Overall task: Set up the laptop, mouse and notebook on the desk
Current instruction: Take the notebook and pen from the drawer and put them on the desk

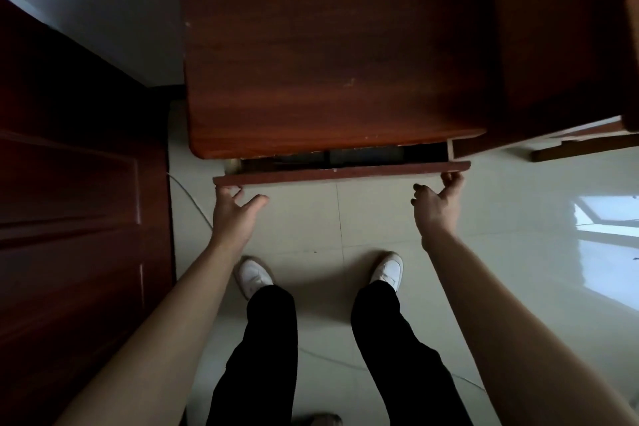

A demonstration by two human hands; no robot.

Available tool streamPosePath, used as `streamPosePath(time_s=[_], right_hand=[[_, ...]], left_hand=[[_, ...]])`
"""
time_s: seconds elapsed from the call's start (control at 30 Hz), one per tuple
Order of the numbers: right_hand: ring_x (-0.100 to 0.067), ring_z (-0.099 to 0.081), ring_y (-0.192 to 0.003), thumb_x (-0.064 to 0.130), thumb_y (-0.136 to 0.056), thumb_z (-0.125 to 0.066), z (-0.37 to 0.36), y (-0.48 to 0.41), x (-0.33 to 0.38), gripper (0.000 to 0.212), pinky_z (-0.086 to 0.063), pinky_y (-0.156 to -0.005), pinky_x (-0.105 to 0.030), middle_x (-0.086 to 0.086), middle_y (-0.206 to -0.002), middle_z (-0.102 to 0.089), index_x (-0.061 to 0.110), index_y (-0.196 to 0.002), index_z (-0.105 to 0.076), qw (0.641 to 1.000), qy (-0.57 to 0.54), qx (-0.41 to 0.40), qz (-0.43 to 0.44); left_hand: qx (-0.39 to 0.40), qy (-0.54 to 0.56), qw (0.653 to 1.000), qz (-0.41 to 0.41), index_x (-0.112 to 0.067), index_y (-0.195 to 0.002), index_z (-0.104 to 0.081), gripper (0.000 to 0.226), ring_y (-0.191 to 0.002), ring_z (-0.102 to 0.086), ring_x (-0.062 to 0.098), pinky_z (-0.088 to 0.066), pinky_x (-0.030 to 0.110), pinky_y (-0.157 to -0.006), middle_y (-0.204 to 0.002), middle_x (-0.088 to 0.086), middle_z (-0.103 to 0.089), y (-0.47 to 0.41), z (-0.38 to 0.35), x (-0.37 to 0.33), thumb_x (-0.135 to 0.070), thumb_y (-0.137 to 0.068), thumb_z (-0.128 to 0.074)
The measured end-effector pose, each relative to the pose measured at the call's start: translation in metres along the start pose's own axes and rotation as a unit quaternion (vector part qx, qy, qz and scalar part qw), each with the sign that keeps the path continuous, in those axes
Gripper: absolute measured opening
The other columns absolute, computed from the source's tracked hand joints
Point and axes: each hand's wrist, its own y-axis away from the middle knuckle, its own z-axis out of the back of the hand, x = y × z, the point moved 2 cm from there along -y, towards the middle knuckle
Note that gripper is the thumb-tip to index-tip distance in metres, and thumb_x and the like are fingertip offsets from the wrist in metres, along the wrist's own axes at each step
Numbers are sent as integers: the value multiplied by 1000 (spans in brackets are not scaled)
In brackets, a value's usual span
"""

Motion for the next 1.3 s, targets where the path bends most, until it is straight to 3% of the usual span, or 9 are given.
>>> streamPosePath(time_s=[0.3,0.53,0.67,0.8,0.93,1.03,1.1,1.2,1.3], right_hand=[[-21,-65,-93,1,-86,-47,8,27,-23,47,-56,-95,-51,14,-108,-57,27,-125,-44,994,-95,23,-59],[-31,-63,-119,-13,-85,-24,-9,49,-16,79,-57,-96,-45,-9,-152,-45,24,-156,-25,980,-181,15,-87],[-27,-68,-106,-14,-83,-25,-13,56,-16,73,-61,-86,-38,-19,-136,-58,18,-147,-43,954,-261,-2,-151],[-23,-67,-100,-9,-85,-34,-6,53,-16,59,-61,-84,-37,-19,-130,-61,11,-138,-49,959,-228,21,-167],[-29,-58,-119,7,-88,-46,5,50,-4,56,-44,-109,-49,-10,-135,-57,15,-143,-39,985,-70,-24,-158],[-38,-21,-148,12,-85,-51,16,57,11,87,-20,-121,-48,-20,-164,-14,9,-159,-4,993,88,-70,-38],[-41,-10,-150,12,-81,-52,20,63,24,94,-13,-120,-52,-21,-166,-1,11,-159,1,976,189,-58,89],[-43,-21,-146,13,-86,-53,10,59,39,84,-27,-115,-57,-18,-165,-9,12,-158,-11,944,262,25,201],[-39,-28,-145,19,-91,-57,-8,47,43,80,-33,-114,-54,-14,-162,-21,15,-158,-13,937,293,111,154]], left_hand=[[45,63,993,85,-16,-137,-43,79,-121,-59,14,-47,48,-104,-130,1,-63,38,-5,19,-13,-71,-85],[161,261,939,156,-16,-116,-64,45,-120,-63,23,-51,49,-99,-119,2,-70,52,-8,16,-14,-74,-81],[77,426,873,225,-15,-115,-59,31,-99,-72,27,-55,46,-95,-117,13,-67,55,-20,10,-10,-86,-69],[15,391,885,254,-12,-117,-58,24,-101,-69,29,-58,44,-88,-124,16,-65,54,-28,6,-10,-93,-62],[-47,292,918,263,-7,-135,-48,43,-106,-65,32,-57,40,-80,-134,20,-57,55,-22,-7,-14,-94,-60],[-130,-66,980,137,-11,-152,-23,77,-130,-47,35,-45,43,-100,-154,17,-35,67,-8,-20,-21,-89,-66],[-123,-256,958,-48,-9,-153,-24,80,-145,-24,36,-33,49,-111,-160,18,-21,76,-2,-31,-20,-86,-68],[-61,-338,908,-241,-5,-142,-44,63,-141,-32,36,-42,54,-106,-155,21,-29,78,-8,-42,-17,-85,-69],[13,-372,883,-286,-9,-145,-40,64,-136,-39,33,-48,51,-100,-153,17,-33,70,-25,-50,-24,-88,-65]])
